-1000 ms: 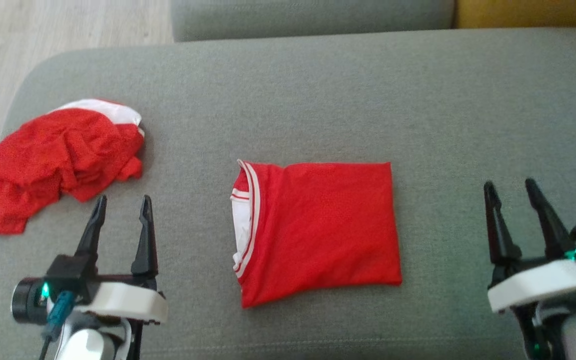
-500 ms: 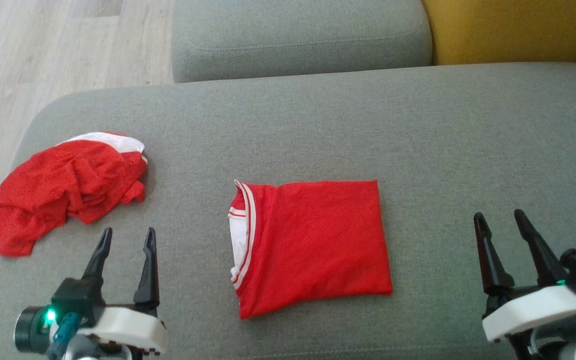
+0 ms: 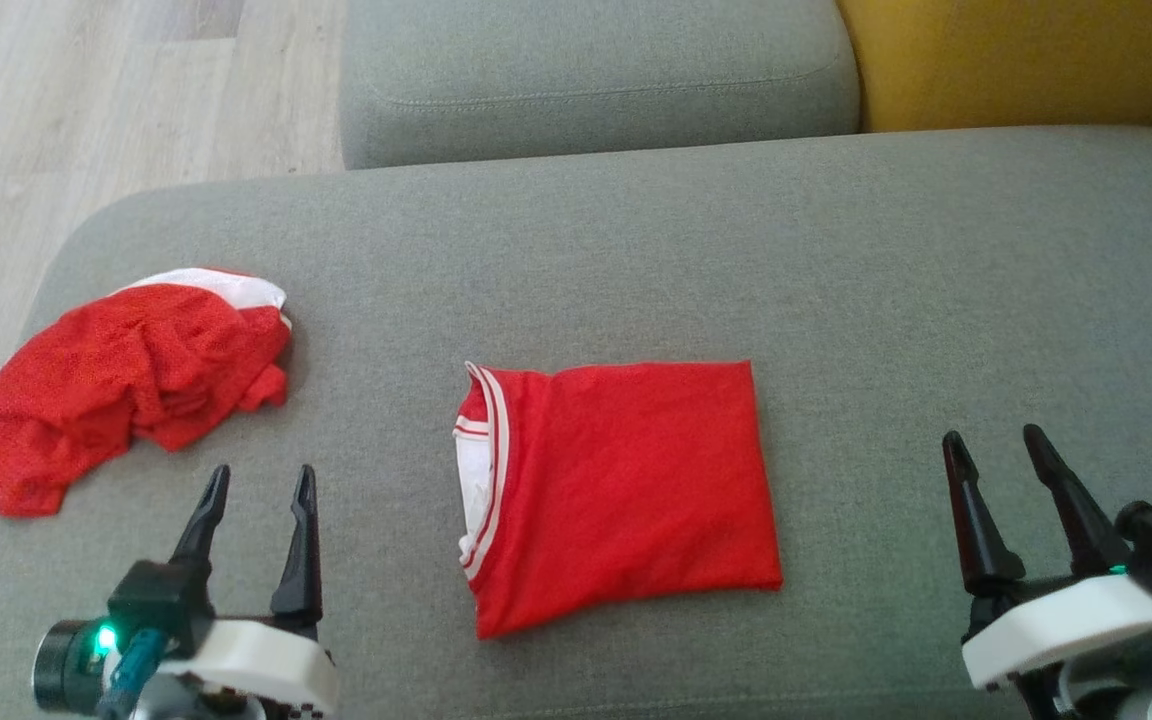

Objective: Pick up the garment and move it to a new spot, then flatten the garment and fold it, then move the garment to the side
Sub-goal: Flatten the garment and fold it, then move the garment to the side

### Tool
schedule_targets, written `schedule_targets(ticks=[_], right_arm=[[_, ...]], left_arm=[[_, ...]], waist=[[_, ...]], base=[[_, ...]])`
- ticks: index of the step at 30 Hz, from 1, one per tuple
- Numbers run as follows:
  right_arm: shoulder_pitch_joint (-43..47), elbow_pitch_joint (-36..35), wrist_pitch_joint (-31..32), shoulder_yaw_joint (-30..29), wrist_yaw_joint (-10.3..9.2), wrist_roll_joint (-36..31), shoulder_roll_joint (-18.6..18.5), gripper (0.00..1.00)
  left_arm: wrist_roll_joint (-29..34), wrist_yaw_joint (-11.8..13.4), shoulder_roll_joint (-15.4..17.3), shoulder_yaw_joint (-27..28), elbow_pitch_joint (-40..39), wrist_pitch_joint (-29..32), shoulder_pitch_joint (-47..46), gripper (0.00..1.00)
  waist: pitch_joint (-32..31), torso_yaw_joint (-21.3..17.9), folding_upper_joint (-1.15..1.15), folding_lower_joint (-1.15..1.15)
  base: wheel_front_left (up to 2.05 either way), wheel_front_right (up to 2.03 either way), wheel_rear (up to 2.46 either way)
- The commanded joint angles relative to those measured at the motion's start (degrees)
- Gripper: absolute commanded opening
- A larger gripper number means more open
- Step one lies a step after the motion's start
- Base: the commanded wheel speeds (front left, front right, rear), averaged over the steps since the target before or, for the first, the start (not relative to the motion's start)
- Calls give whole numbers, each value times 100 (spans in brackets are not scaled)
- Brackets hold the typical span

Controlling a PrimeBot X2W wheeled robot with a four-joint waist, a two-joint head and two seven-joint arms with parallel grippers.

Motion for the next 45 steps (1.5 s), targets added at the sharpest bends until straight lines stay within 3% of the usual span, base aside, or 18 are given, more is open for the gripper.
schedule_targets(ticks=[1, 16, 26, 36, 38, 45], right_arm=[[-128, -235, 16, 142, 23, -46, -29, 100], [-275, -77, 163, 231, 23, -49, -70, 100], [-1185, 1447, 259, 752, 23, 73, -159, 100], [-1769, 2881, 551, 778, 23, 72, -80, 100], [-1807, 2965, 654, 830, 23, 114, -68, 0], [-1870, 2638, 576, 1021, 23, 102, -172, 0]], left_arm=[[-21, 49, 123, 241, -221, -26, -235, 100], [20, 69, 116, 156, -317, -74, -475, 100], [153, -108, -102, -34, -205, -314, -1363, 100], [264, -223, -315, -84, 17, -431, -1680, 100], [281, -236, -332, -59, 23, -434, -1684, 100], [374, -249, -343, 50, -30, -436, -1630, 100]], waist=[[3, 0, 0, 0], [280, 189, 0, 0], [1120, 839, 0, 0], [1307, 1135, 0, 0], [1318, 1123, 0, 0], [1309, 844, 0, 0]], base=[[0, 0, 0], [0, 0, 0], [0, 0, 0], [0, 0, 0], [0, 0, 0], [0, 0, 0]])
